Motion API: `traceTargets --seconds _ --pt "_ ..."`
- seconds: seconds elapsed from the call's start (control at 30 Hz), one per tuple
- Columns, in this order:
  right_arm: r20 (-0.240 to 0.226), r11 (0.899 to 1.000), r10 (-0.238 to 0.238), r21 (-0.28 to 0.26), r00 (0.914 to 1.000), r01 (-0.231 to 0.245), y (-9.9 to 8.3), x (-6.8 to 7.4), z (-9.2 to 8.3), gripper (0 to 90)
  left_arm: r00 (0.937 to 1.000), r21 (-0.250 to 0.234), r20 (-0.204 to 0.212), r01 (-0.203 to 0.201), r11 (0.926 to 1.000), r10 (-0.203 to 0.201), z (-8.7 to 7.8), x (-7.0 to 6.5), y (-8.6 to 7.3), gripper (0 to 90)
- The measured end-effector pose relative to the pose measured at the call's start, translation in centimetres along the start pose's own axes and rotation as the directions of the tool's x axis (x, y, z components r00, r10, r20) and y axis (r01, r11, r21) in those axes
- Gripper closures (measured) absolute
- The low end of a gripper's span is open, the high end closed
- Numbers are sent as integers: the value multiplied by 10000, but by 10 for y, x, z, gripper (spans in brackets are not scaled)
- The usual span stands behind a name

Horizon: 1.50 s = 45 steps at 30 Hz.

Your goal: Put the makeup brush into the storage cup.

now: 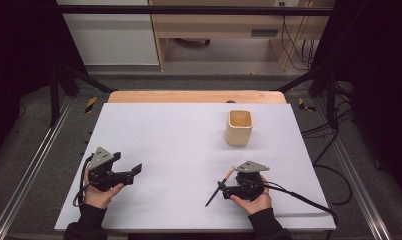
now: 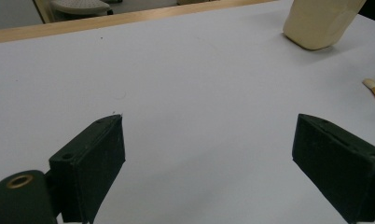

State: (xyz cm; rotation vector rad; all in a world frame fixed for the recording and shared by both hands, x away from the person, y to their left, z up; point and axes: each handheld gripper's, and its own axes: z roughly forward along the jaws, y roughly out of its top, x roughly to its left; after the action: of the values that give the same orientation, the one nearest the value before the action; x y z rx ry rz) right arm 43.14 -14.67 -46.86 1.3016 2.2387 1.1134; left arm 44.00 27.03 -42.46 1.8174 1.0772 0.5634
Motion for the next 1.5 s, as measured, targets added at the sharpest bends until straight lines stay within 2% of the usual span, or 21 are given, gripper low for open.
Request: traceTargets --seconds 0.23,0.27,0.5,0.6,0.7,0.97,1.5 --pt "-138 9996 150 248 9998 -146 -3 1 12 170 10000 49 1 -36 10000 36 2 0 -1 89" --pt "-108 9993 304 229 9995 -302 -3 2 14 190 10000 64 13 -33 10000 33 2 -1 -1 90" --pt "12 9993 194 325 9998 -195 -4 1 18 242 10000 83 16 -40 10000 40 3 -1 -1 91" --pt "243 9989 -222 421 9995 212 -3 5 21 286 10000 97 17 -39 9999 39 3 0 -1 91" --pt "319 9988 -192 458 9993 177 -3 6 21 332 10000 88 18 -19 10000 19 3 0 -2 92" --pt "566 9951 -825 598 9950 791 -3 2 18 474 10000 133 33 -3 9999 3 4 0 -2 94" --pt "473 9910 -984 962 9940 935 1 -2 15 693 10000 166 41 -19 9999 18 4 0 -3 97"
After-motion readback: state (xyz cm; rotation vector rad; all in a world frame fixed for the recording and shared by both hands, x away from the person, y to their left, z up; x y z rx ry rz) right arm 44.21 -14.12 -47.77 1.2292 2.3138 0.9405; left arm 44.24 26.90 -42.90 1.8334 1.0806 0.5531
